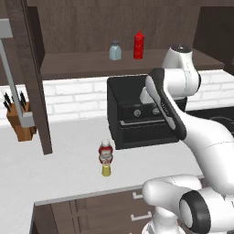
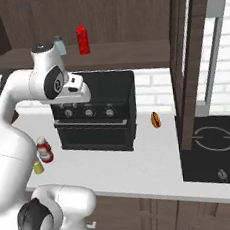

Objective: Put the shaker and condiment bottle from the counter next to their counterparts in the cabinet.

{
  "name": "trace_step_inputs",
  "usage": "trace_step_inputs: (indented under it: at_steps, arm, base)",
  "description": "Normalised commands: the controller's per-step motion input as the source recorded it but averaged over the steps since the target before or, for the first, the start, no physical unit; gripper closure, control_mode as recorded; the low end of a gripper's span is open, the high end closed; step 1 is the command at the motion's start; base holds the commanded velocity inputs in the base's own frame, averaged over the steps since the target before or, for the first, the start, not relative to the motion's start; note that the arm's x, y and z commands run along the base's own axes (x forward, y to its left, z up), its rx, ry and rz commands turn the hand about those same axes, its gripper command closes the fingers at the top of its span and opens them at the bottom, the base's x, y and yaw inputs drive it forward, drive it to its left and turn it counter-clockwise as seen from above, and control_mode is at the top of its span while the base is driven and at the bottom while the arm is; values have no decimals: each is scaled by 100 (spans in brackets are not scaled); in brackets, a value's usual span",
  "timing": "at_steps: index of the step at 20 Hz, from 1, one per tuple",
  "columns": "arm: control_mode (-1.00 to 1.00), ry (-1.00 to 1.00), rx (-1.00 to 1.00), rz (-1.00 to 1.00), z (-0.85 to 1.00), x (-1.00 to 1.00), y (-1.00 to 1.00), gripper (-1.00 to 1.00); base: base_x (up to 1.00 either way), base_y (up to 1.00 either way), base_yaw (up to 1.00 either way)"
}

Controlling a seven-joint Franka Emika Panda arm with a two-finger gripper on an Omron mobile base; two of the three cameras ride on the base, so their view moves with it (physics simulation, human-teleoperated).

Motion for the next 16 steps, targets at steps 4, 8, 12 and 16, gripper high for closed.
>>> trace_step_inputs:
  at_steps: [4,8,12,16]
  arm:
    - [-100,-9,-8,7,-1,-41,29,-100]
    - [-100,-39,-5,18,-7,-91,54,-100]
    - [-100,-32,1,-8,0,-47,79,-100]
    - [-100,-38,0,-22,-13,-71,39,-100]
  base:
    - [0,0,0]
    - [0,0,0]
    - [0,0,0]
    - [0,0,0]
